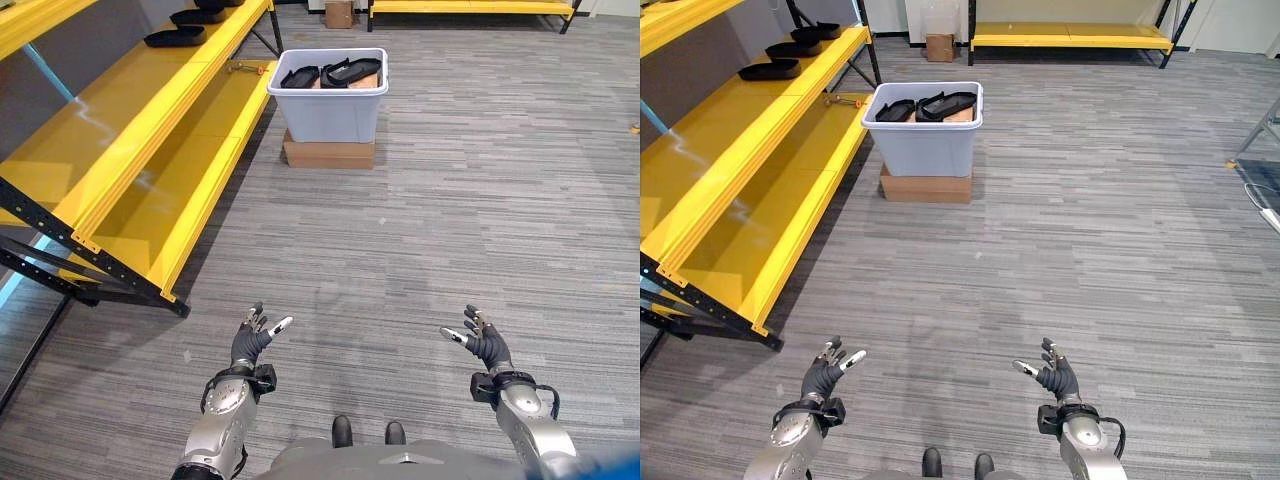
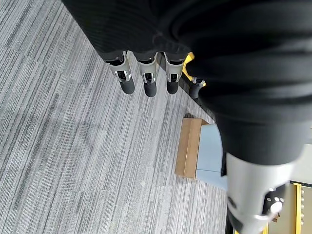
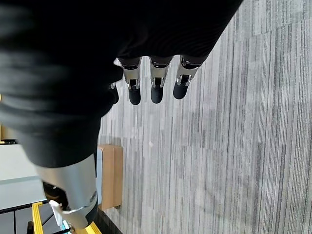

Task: Move parts from the plastic box to the shelf.

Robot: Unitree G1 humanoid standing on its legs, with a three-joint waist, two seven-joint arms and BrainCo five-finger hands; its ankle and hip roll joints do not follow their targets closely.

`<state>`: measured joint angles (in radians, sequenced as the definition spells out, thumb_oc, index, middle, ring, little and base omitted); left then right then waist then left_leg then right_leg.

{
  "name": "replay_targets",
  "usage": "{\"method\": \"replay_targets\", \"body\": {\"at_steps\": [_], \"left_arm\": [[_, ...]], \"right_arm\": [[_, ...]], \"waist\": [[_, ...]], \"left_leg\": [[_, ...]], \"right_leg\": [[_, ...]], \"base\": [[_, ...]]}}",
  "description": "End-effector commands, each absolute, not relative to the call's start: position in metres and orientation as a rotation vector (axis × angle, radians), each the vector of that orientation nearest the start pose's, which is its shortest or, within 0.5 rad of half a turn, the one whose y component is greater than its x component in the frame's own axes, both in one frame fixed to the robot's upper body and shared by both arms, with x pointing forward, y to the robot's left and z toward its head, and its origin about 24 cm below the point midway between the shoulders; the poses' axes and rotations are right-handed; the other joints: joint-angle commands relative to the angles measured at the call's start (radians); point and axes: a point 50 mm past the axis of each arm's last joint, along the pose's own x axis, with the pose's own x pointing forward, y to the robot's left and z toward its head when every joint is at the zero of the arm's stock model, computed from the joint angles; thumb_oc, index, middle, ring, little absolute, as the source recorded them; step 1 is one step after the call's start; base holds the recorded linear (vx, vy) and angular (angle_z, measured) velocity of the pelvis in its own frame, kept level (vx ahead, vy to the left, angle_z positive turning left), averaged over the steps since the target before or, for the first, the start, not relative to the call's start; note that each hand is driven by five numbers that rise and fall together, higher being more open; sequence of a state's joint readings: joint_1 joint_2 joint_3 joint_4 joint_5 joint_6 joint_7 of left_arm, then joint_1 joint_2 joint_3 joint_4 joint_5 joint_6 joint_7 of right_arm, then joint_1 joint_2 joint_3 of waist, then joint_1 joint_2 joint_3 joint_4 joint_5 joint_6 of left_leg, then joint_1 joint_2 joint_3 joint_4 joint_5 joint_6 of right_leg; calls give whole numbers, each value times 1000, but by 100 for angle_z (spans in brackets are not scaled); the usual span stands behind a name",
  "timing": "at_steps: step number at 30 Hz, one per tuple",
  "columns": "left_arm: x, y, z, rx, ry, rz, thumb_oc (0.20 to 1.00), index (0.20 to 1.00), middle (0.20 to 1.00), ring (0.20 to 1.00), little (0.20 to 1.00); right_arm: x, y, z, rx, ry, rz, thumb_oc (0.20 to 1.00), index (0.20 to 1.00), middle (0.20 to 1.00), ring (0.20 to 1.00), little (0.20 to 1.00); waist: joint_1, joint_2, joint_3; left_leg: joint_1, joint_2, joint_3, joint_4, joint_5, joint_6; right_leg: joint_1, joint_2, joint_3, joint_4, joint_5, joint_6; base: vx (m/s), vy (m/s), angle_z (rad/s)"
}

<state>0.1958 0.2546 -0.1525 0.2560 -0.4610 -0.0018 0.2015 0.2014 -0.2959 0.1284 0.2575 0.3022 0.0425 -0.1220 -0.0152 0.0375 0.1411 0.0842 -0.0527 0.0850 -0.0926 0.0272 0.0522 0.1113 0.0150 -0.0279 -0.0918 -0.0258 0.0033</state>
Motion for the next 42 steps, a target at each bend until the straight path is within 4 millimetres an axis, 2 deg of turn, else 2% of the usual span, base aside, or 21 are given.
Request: {"method": "replay_targets", "body": {"at_steps": [1,36,42], "left_arm": [[194,212,-43,-151,401,260,1000,1000,1000,1000,1000],[193,212,-45,-111,416,239,1000,1000,1000,1000,1000],[193,215,-44,-110,415,255,1000,1000,1000,1000,1000]], "right_arm": [[191,-206,-42,-21,424,-101,1000,1000,1000,1000,1000],[191,-205,-44,-9,439,-110,1000,1000,1000,1000,1000],[194,-206,-40,-9,420,-107,1000,1000,1000,1000,1000]], "waist": [[-4,-33,-19],[-5,-31,-20],[0,-29,-14]], "left_leg": [[2,94,-34,5,-11,-94],[10,91,-36,5,-26,-92],[-3,80,-37,5,-31,-85]], "right_leg": [[-27,-93,22,5,58,116],[-17,-100,10,5,49,118],[-27,-113,3,5,50,127]], "base": [[0,0,0],[0,0,0],[14,24,1]]}}
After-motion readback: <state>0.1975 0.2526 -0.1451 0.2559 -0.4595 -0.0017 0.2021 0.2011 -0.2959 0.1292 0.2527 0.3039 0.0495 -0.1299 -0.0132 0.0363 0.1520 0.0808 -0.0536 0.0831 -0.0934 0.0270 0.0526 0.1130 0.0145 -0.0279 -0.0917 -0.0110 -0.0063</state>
